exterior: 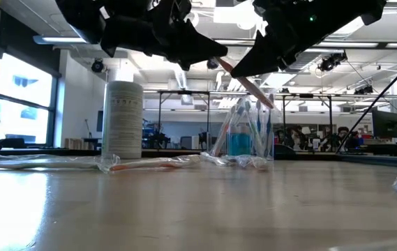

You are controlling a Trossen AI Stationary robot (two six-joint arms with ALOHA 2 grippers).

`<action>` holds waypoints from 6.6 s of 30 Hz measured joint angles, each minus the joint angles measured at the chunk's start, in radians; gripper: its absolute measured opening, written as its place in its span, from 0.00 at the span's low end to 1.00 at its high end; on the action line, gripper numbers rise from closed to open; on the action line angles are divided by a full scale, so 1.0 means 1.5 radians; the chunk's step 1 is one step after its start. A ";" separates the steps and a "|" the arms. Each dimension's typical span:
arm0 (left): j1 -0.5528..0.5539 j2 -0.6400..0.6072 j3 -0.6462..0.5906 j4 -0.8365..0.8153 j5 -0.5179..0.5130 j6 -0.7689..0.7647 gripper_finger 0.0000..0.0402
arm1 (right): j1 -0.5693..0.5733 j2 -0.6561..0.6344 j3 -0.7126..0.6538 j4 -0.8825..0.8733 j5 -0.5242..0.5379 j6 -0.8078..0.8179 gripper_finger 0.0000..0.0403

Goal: Pick & Place toothbrushing station
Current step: Put the orange toothbrush into the transparent organizer, then put the green toothbrush into the transparent organizer

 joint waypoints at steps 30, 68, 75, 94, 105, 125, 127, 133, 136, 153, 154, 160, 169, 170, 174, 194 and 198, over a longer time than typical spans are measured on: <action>0.109 0.001 0.386 -0.586 -0.312 0.191 0.01 | 0.046 -0.190 0.000 -0.245 0.015 0.164 0.62; 0.314 0.271 0.618 -0.735 -0.055 0.170 0.01 | 0.046 -0.143 0.000 -0.350 0.016 0.236 0.62; 0.314 0.200 0.618 -0.770 -0.042 0.173 0.01 | 0.046 -0.143 0.000 -0.352 0.016 0.236 0.62; 0.306 0.152 0.618 -0.845 0.051 0.177 0.01 | 0.046 -0.143 0.000 -0.343 0.018 0.236 0.62; 0.306 0.207 0.618 -0.825 0.058 0.161 0.01 | 0.046 -0.143 0.000 -0.344 0.018 0.236 0.62; 0.301 0.273 0.618 -0.776 0.052 0.211 0.18 | 0.031 -0.142 -0.020 -0.332 0.018 0.236 0.62; 0.300 0.273 0.618 -0.775 0.052 0.209 0.24 | 0.031 -0.142 -0.020 -0.332 0.018 0.236 0.62; 0.300 0.273 0.618 -0.767 0.052 0.209 0.44 | 0.031 -0.142 -0.020 -0.332 0.018 0.236 0.62; 0.301 0.273 0.618 -0.752 0.050 0.209 0.54 | 0.031 -0.142 -0.020 -0.332 0.018 0.236 0.62; 0.302 0.327 0.618 -0.680 -0.068 0.209 0.65 | 0.031 -0.142 -0.020 -0.330 0.017 0.236 0.62; 0.302 0.327 0.618 -0.680 -0.073 0.209 0.65 | 0.031 -0.142 -0.020 -0.330 0.017 0.236 0.62; 0.302 0.325 0.618 -0.675 -0.106 0.211 0.65 | 0.031 -0.142 -0.020 -0.330 0.016 0.236 0.62; 0.292 0.324 0.618 -0.631 -0.119 0.209 0.65 | 0.031 -0.142 -0.020 -0.330 0.017 0.236 0.62; 0.291 0.324 0.619 -0.629 -0.124 0.209 0.65 | 0.031 -0.142 -0.020 -0.330 0.017 0.236 0.62; 0.282 0.323 0.644 -0.635 -0.140 0.210 0.65 | 0.031 -0.142 -0.020 -0.330 0.017 0.236 0.62; 0.160 0.323 0.882 -0.846 -0.337 0.178 0.65 | 0.031 -0.142 -0.021 -0.353 0.022 0.254 0.62; 0.112 0.323 0.972 -0.963 -0.373 0.166 0.65 | 0.031 -0.142 -0.021 -0.359 0.023 0.255 0.62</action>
